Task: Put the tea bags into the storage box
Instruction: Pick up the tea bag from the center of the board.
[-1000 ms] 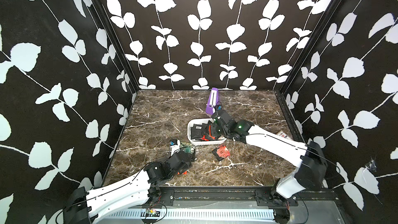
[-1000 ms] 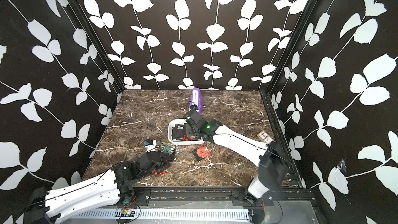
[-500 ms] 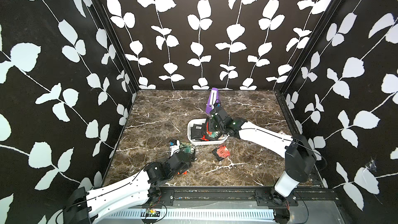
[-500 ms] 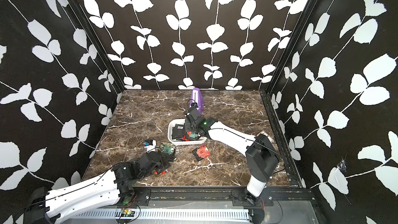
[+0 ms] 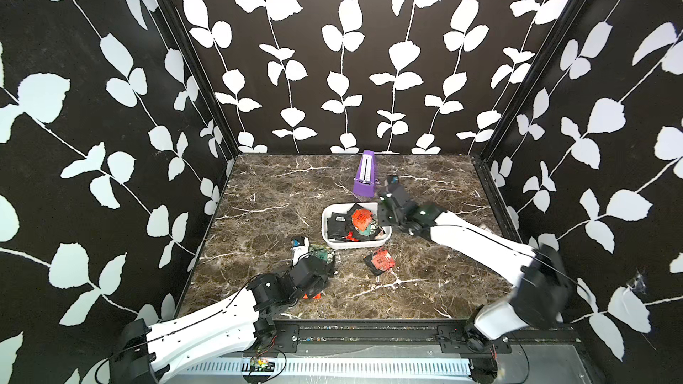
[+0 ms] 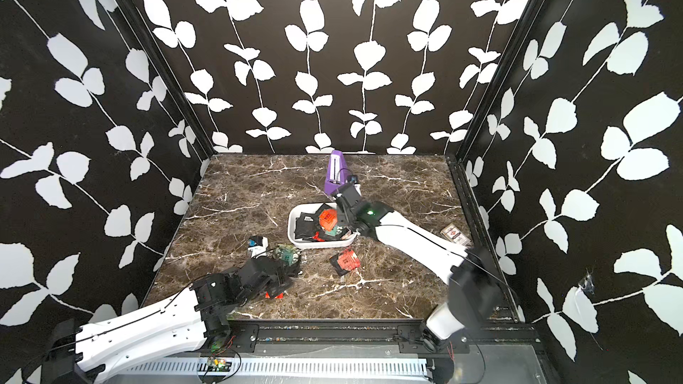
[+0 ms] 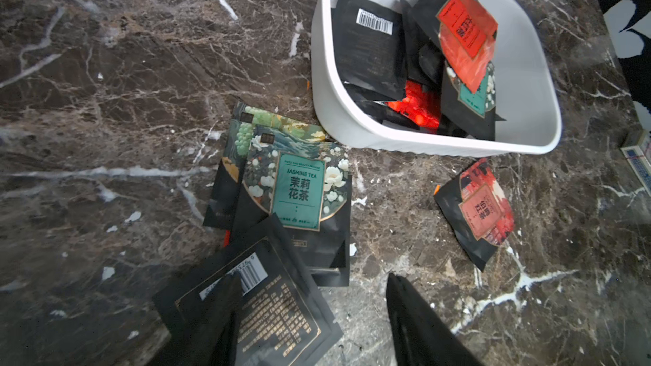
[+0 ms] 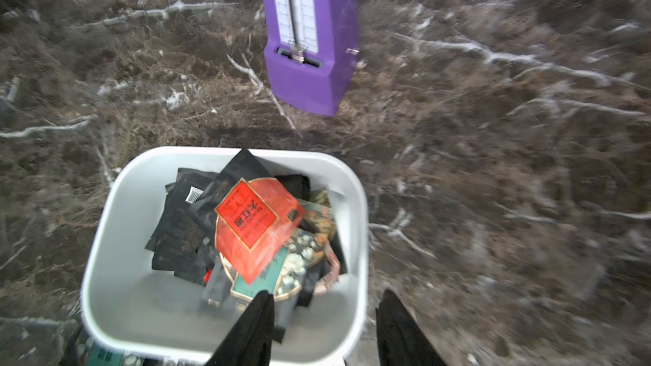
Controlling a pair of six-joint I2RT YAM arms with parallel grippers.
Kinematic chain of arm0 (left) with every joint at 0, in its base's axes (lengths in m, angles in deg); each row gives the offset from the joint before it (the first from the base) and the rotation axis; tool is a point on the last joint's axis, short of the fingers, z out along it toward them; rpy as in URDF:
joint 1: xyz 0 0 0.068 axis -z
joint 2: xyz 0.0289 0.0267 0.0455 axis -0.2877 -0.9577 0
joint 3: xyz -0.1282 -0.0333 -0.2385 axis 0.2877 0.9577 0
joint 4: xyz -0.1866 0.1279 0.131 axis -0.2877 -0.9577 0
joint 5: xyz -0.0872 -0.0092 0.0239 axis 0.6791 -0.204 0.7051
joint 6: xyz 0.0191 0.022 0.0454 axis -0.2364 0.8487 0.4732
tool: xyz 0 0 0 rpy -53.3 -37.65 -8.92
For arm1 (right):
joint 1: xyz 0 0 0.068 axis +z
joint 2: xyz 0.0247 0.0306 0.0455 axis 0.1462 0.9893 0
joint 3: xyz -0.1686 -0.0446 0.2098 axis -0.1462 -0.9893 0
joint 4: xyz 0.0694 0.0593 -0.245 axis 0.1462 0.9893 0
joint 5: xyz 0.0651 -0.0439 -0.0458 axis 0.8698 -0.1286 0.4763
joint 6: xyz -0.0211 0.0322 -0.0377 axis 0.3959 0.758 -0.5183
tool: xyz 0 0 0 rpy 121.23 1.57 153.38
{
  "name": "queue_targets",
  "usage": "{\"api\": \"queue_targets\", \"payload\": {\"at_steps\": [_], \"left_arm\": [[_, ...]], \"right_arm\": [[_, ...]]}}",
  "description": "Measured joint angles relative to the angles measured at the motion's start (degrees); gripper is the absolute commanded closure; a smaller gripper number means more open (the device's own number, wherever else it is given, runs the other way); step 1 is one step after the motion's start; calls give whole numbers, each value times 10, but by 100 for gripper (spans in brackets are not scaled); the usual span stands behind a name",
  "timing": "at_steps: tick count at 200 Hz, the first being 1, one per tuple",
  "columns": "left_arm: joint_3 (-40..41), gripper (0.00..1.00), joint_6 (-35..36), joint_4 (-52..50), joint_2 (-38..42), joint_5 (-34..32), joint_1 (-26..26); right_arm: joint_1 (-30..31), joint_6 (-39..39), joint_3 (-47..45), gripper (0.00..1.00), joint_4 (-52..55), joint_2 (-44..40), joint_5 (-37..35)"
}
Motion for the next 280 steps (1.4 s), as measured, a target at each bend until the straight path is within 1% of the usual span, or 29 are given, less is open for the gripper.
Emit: {"api": "queue_targets", "payload": {"at_steps": [17, 38, 52, 63, 75, 86, 98, 111, 128, 152, 178, 194, 240, 280], "left_arm": [[-1, 37, 8, 20, -7, 15, 0], [-7, 44, 18, 54, -26, 39, -1], [-8, 50, 22, 73, -32, 51, -1], [-17, 57, 29, 93, -58, 79, -2], [-41, 69, 40, 127, -103, 107, -2], [-61, 78, 52, 156, -148, 130, -2], [-79, 83, 59, 181, -190, 154, -2], [-100, 85, 68, 198, -234, 178, -2], [-129, 86, 76, 216, -286, 197, 3], [-164, 87, 85, 231, -346, 210, 12], [-196, 93, 91, 241, -407, 220, 16], [-212, 94, 95, 245, -441, 223, 17], [-240, 96, 104, 249, -488, 217, 17], [-257, 98, 108, 250, -516, 208, 17]], "right_arm": [[0, 2, -43, 52, -4, -83, -2], [0, 8, -101, 52, -8, -158, 4], [0, 14, -115, 52, -8, -169, 10], [-1, 35, -186, 53, -76, -208, 34], [0, 64, -270, 55, -82, -268, 54], [-1, 91, -330, 56, -90, -306, 67], [-1, 120, -387, 57, -114, -332, 78], [-1, 149, -434, 57, -137, -346, 87], [-1, 179, -474, 58, -167, -352, 97], [-1, 207, -501, 58, -206, -347, 105], [-1, 224, -509, 59, -250, -317, 118], [-1, 231, -512, 60, -276, -292, 130], [-1, 245, -512, 61, -335, -230, 157], [0, 250, -512, 61, -352, -184, 170]]}}
